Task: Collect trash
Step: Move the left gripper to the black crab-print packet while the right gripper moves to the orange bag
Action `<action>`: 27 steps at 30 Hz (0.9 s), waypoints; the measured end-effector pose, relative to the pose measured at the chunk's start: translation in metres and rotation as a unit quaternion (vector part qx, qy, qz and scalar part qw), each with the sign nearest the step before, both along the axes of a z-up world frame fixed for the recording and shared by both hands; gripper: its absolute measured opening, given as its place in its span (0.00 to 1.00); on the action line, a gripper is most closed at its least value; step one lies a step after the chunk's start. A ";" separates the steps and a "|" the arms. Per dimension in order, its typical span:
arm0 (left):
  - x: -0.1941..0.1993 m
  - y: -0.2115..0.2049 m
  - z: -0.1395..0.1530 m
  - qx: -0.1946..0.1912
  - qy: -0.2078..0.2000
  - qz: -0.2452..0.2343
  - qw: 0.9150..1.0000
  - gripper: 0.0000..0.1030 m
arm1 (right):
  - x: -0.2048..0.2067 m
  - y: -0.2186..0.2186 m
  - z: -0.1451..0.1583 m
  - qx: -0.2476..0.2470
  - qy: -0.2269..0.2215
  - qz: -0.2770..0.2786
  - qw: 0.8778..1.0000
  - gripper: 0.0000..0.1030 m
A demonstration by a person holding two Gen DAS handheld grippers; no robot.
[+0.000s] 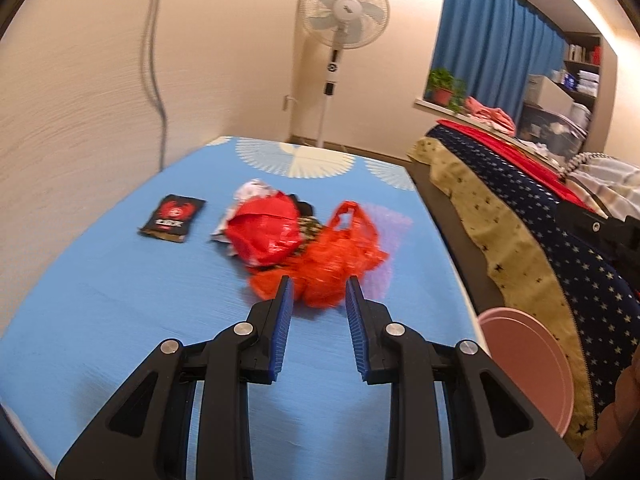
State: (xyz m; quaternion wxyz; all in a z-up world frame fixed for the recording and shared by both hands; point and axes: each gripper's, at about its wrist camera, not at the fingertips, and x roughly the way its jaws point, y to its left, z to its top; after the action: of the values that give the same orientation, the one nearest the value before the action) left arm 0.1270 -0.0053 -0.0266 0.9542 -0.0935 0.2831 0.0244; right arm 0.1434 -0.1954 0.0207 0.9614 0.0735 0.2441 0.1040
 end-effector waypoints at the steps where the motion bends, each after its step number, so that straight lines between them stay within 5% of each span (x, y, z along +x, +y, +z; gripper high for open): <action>1: 0.001 0.004 -0.001 0.001 0.001 0.006 1.000 0.26 | 0.003 0.004 -0.002 0.001 0.001 0.004 1.000 0.24; 19: 0.031 0.084 -0.019 -0.008 0.023 0.119 0.993 0.26 | 0.050 0.067 -0.043 0.038 0.047 0.087 0.994 0.26; 27: 0.053 0.141 -0.023 -0.037 0.030 0.187 0.981 0.26 | 0.070 0.095 -0.066 0.042 0.077 0.118 0.989 0.41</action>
State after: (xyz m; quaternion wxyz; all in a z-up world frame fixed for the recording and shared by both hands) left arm 0.1797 0.1357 -0.0495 0.9198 -0.1792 0.2900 0.1945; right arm 0.2130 -0.1001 -0.0449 0.9166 0.0920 0.3200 0.2212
